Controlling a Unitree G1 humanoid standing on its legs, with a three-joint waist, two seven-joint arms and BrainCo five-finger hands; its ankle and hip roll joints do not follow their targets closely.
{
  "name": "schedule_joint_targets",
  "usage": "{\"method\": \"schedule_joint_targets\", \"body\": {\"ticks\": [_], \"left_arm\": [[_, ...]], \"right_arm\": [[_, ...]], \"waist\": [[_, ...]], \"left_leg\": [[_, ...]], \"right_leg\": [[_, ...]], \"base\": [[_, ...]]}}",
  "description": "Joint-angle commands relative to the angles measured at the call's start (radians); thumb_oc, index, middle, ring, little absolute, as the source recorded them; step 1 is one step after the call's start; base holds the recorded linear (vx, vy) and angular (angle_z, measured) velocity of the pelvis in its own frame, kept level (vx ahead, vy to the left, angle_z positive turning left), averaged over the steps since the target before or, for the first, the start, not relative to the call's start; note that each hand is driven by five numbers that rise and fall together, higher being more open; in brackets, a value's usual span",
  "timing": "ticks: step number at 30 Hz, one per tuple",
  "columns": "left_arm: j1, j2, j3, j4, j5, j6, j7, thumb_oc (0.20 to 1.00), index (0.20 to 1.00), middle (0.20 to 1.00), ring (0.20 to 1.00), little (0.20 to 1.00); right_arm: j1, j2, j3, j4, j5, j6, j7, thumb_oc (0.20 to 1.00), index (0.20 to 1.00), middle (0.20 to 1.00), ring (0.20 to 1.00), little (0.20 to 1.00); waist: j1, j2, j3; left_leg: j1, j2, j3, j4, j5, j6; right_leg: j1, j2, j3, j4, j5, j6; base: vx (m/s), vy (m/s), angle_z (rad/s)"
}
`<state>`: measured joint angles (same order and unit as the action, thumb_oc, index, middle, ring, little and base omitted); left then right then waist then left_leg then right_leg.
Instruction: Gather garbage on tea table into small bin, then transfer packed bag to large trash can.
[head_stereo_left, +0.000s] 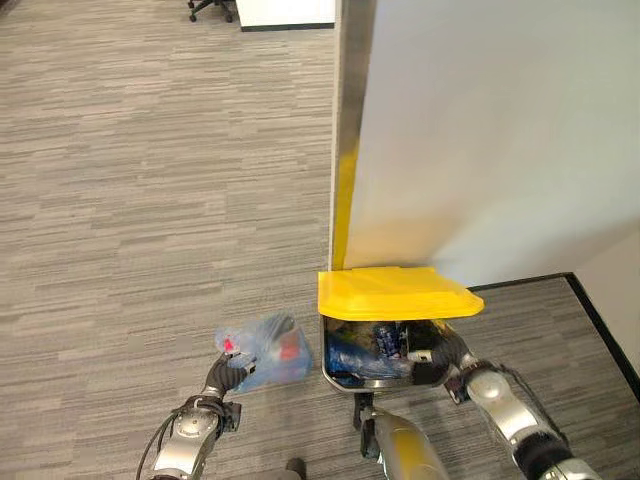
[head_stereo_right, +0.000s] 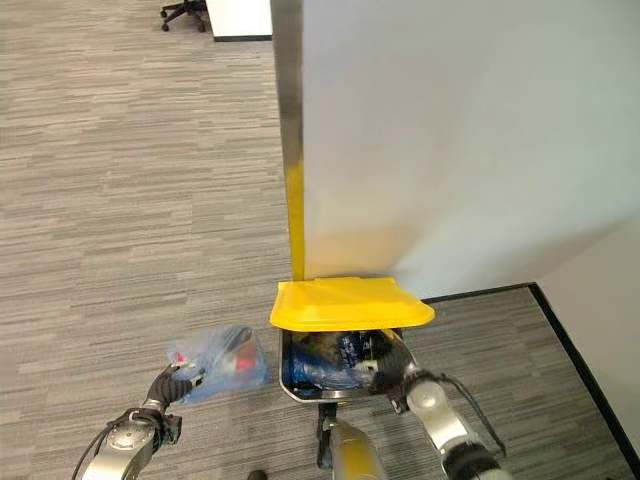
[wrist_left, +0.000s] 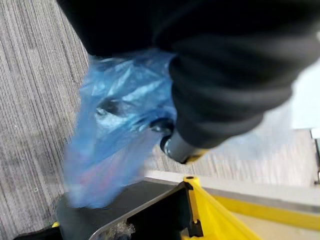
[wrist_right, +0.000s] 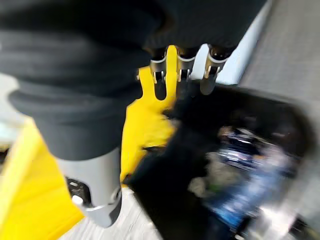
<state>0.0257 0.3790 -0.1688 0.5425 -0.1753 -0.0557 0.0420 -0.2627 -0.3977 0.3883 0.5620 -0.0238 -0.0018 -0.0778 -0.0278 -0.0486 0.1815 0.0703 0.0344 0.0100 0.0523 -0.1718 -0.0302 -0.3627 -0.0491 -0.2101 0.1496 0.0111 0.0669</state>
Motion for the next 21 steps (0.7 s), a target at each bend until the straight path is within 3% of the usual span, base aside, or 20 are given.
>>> {"method": "schedule_joint_targets", "body": {"ticks": [1,10,18,21], "left_arm": [[-0.079,0.074,-0.010,-0.076,-0.022,-0.086,0.028,0.200,0.200,0.200,0.200,0.200],[-0.171,0.094,-0.104,-0.124,-0.057,-0.110,0.015,0.200,0.200,0.200,0.200,0.200],[-0.238,0.115,-0.254,-0.359,-0.078,-0.134,-0.060,0.200,0.200,0.200,0.200,0.200],[-0.354,0.127,-0.310,-0.482,-0.061,-0.154,-0.055,0.200,0.200,0.200,0.200,0.200]], "right_arm": [[-0.133,-0.004,0.035,0.012,-0.018,-0.038,-0.033,1.000,1.000,1.000,1.000,1.000],[-0.338,-0.065,0.077,0.078,0.008,-0.033,-0.067,1.000,1.000,1.000,1.000,1.000],[-0.473,-0.103,0.090,0.145,0.049,-0.041,-0.075,1.000,1.000,1.000,1.000,1.000],[-0.528,-0.102,0.098,0.175,0.071,-0.049,-0.081,1.000,1.000,1.000,1.000,1.000]], "waist": [[0.034,-0.046,0.046],[0.045,-0.065,0.069],[0.032,-0.077,0.071],[0.016,-0.069,0.064]], "left_leg": [[0.041,-0.084,-0.016,0.086,-0.159,0.034],[0.018,-0.083,-0.016,0.100,-0.158,0.029],[0.050,-0.086,0.007,0.065,-0.157,0.032],[0.073,-0.087,0.024,0.048,-0.160,0.035]], "right_leg": [[-0.026,-0.069,0.006,-0.111,0.156,0.087],[-0.039,-0.070,0.001,-0.112,0.161,0.087],[-0.031,-0.058,0.005,-0.126,0.181,0.101],[-0.031,-0.057,0.007,-0.127,0.188,0.107]], "base": [[-0.05,-0.080,0.19],[-0.02,-0.038,0.08],[-0.04,-0.015,-0.12],[-0.01,0.019,-0.19]]}}
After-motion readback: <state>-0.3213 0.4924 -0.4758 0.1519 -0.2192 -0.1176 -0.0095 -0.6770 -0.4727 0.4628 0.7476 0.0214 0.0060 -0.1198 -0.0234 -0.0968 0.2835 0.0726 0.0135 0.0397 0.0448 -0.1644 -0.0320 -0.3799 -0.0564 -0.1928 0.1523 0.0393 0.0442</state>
